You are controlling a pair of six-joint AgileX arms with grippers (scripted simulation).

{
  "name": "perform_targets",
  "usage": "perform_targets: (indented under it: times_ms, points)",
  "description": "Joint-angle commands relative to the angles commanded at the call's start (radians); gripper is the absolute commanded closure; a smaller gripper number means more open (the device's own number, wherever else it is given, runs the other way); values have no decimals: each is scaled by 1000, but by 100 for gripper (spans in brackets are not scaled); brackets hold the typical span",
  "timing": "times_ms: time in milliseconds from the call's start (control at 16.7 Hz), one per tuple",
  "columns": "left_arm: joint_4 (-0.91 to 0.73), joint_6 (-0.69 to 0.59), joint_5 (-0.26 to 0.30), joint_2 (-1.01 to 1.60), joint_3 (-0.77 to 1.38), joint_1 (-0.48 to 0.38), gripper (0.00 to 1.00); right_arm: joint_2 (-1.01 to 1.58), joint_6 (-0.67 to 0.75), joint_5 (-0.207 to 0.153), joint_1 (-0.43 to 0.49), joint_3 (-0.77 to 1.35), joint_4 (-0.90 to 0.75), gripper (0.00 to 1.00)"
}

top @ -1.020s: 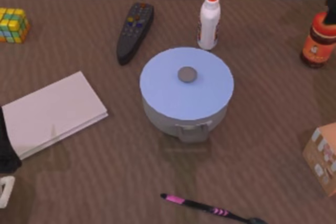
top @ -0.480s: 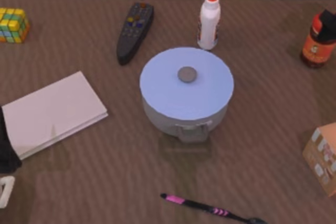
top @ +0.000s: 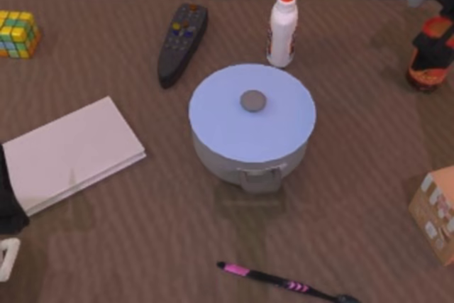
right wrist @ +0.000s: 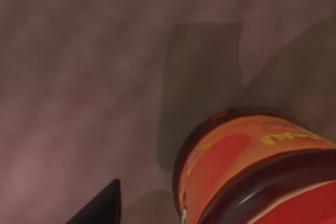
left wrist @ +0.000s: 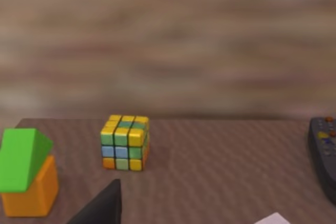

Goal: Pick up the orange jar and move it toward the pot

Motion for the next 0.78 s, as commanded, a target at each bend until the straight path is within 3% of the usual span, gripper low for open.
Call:
perform_targets:
  times_ms: [240, 780]
  points:
    - [0, 0, 0, 0, 0, 0, 0, 1, 1, 0, 1, -3, 4, 0]
    - [0, 0, 0, 0, 0, 0, 0, 1, 1, 0, 1, -3, 4, 68]
